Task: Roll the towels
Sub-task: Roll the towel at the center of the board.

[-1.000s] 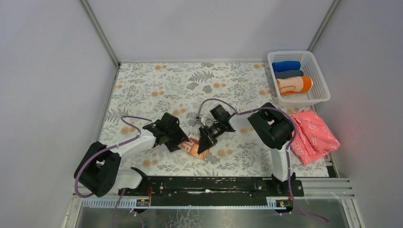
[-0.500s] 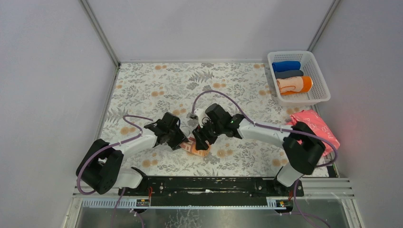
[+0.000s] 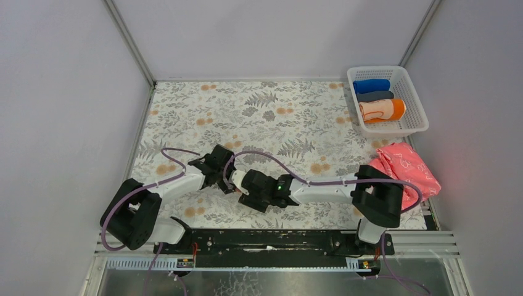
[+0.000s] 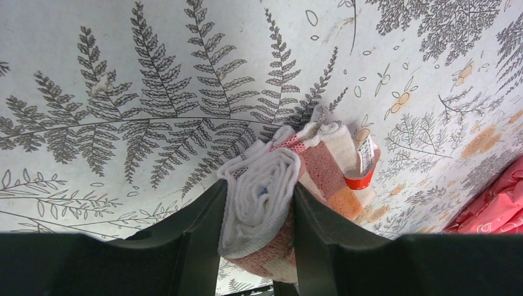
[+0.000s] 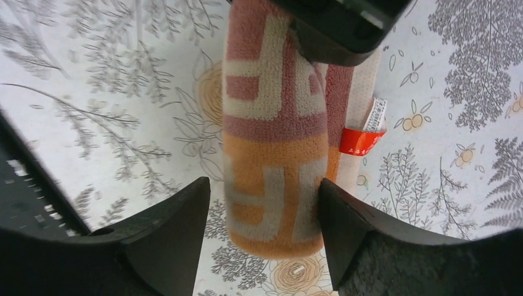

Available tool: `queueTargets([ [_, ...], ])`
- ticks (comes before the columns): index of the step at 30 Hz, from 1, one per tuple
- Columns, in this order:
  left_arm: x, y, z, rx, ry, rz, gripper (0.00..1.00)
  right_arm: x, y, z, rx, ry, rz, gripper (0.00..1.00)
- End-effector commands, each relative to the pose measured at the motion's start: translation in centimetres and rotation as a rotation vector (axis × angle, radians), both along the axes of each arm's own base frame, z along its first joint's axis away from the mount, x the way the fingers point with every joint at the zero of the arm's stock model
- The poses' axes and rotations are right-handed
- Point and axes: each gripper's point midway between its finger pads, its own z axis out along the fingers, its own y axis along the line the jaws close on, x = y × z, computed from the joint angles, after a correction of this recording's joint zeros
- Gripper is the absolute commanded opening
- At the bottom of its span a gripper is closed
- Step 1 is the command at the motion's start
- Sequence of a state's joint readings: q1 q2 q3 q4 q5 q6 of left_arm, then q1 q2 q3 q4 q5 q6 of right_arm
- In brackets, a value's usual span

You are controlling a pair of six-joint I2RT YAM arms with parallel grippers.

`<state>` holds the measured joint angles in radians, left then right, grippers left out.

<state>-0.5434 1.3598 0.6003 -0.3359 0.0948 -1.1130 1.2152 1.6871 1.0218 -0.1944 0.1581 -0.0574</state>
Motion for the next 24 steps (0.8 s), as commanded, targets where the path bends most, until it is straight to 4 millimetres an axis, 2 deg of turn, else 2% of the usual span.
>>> queueTargets([
  [1, -0.6, 0.5, -0.8, 0.049, 0.022, -0.026, 0.39, 1.4, -1.1, -0.7, -0.116, -0.113, -0.025, 0.69],
  [5, -0.4, 0.5, -0.6, 0.048, 0.017, -0.018, 0.40, 0.3, -2.2, -2.2, -0.150, -0.068, -0.024, 0.61],
  [10, 0.2, 0.4, 0.5, 0.035, -0.016, -0.001, 0.45, -1.4, -3.2, -4.2, -0.171, 0.027, -0.008, 0.36],
  [12, 0.4, 0.6, 1.2, 0.040, -0.036, 0.014, 0.50, -2.1, -2.8, -4.4, -0.140, 0.105, 0.006, 0.25],
  [14, 0.6, 0.9, 1.9, 0.044, -0.057, 0.026, 0.56, -2.5, -2.3, -4.2, -0.079, 0.198, 0.012, 0.19],
  [19, 0.5, 1.5, 3.6, 0.021, -0.117, 0.062, 0.68, -3.8, -1.2, -3.1, 0.086, 0.457, 0.044, 0.13],
  [24, 0.0, 1.1, 4.3, -0.031, -0.142, 0.058, 0.71, -4.4, -1.1, -3.0, 0.220, 0.681, 0.045, 0.10],
])
